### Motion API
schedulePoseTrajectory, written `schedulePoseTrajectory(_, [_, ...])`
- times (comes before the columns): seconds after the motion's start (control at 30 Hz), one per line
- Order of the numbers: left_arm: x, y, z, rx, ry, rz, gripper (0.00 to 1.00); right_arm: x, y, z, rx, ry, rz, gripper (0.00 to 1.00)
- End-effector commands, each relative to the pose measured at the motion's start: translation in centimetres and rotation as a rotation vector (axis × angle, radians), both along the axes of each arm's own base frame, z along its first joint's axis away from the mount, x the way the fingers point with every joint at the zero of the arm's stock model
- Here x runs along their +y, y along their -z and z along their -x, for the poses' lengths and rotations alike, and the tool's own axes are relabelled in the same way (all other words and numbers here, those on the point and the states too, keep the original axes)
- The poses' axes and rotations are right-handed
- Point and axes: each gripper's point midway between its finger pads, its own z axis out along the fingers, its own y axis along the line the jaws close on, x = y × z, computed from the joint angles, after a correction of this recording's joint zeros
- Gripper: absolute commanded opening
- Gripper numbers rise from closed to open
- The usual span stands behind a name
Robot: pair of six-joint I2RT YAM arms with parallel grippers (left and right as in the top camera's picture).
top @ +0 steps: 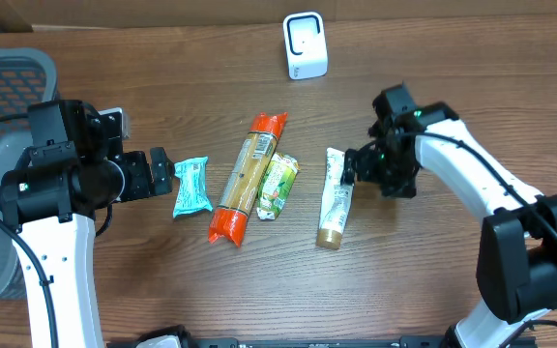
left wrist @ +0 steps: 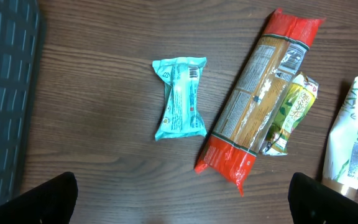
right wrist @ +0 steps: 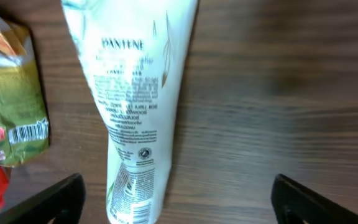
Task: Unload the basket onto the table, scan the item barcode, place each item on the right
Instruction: 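Grasp the conditioner tube with the right gripper and lift it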
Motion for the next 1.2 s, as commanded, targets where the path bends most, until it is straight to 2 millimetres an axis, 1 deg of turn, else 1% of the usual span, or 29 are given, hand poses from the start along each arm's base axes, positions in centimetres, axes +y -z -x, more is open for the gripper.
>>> schedulePoseTrajectory(0.0, [0.0, -0.8, -0.3, -0.024, 0.008, -0.012, 1.0, 2.3, 1.1, 2.0, 0.063, -0.027, -0.162, 0.92])
schedulePoseTrajectory(0.13, [0.0, -0.8, -0.3, -0.024, 0.007, -0.012, 0.99, 3.5, 2.4, 2.8, 0.079, 0.005, -0.25, 0.82])
schedulePoseTrajectory(0.33, [0.0, -0.8, -0.3, -0.024, 0.008, -0.012, 1.0, 3.9, 4.1, 3.5, 0.108, 0.1, -0.255, 0.66])
schedulePoseTrajectory(0.4, [0.0, -0.8, -0.3, -0.024, 0.008, -0.012, 1.0, 4.3, 4.6, 3.6, 0.109, 0.12, -0.258, 0.59])
schedulePoseTrajectory(0.5, [0.0, -0.8, -0.3, -0.024, 0.008, -0.012, 1.0, 4.6, 4.7, 3.7, 0.101, 0.115, -0.26, 0.45])
schedulePoseTrajectory(0.53, [0.0, -0.8, -0.3, -0.024, 0.008, -0.012, 0.99, 4.6, 4.7, 3.6, 0.098, 0.115, -0.262, 0.36])
schedulePoseTrajectory(0.57, [0.0, -0.8, -0.3, -0.024, 0.008, -0.012, 1.0, 4.6, 4.7, 3.5, 0.096, 0.114, -0.263, 0.32])
schedulePoseTrajectory(0.63, [0.0, -0.8, -0.3, -0.024, 0.008, -0.012, 1.0, 4.6, 4.7, 3.5, 0.094, 0.114, -0.26, 0.26])
schedulePoseTrajectory(0.7, [0.0, -0.8, -0.3, -0.024, 0.008, -0.012, 1.0, 4.3, 4.6, 3.4, 0.09, 0.108, -0.24, 0.25])
schedulePoseTrajectory(0.77, [0.0, -0.8, -0.3, -0.024, 0.008, -0.012, 1.0, 3.9, 4.3, 3.3, 0.074, 0.065, -0.21, 0.2])
schedulePoseTrajectory(0.83, [0.0, -0.8, -0.3, -0.024, 0.008, -0.012, 1.0, 3.1, 4.0, 3.0, 0.049, 0.015, -0.153, 0.2])
schedulePoseTrajectory(0.9, [0.0, -0.8, -0.3, -0.025, 0.008, -0.012, 1.0, 1.8, 3.8, 2.4, 0.011, -0.047, -0.059, 0.2])
schedulePoseTrajectory(0.93, [0.0, -0.8, -0.3, -0.024, 0.008, -0.012, 0.99, 1.0, 3.7, 2.1, -0.009, -0.072, -0.002, 0.2])
schedulePoseTrajectory(1.03, [0.0, -0.8, -0.3, -0.024, 0.008, -0.012, 1.0, -2.4, 3.6, 0.6, -0.086, -0.131, 0.22, 0.21])
schedulePoseTrajectory(1.07, [0.0, -0.8, -0.3, -0.024, 0.008, -0.012, 0.99, -3.3, 3.5, 0.1, -0.111, -0.145, 0.277, 0.24])
schedulePoseTrajectory(1.1, [0.0, -0.8, -0.3, -0.024, 0.007, -0.012, 1.0, -4.2, 3.5, -0.5, -0.14, -0.164, 0.334, 0.32])
schedulePoseTrajectory(1.13, [0.0, -0.8, -0.3, -0.024, 0.008, -0.012, 1.0, -4.7, 3.4, -0.9, -0.163, -0.186, 0.366, 0.45])
schedulePoseTrajectory(1.17, [0.0, -0.8, -0.3, -0.024, 0.008, -0.012, 1.0, -4.8, 3.4, -1.1, -0.174, -0.214, 0.373, 0.68])
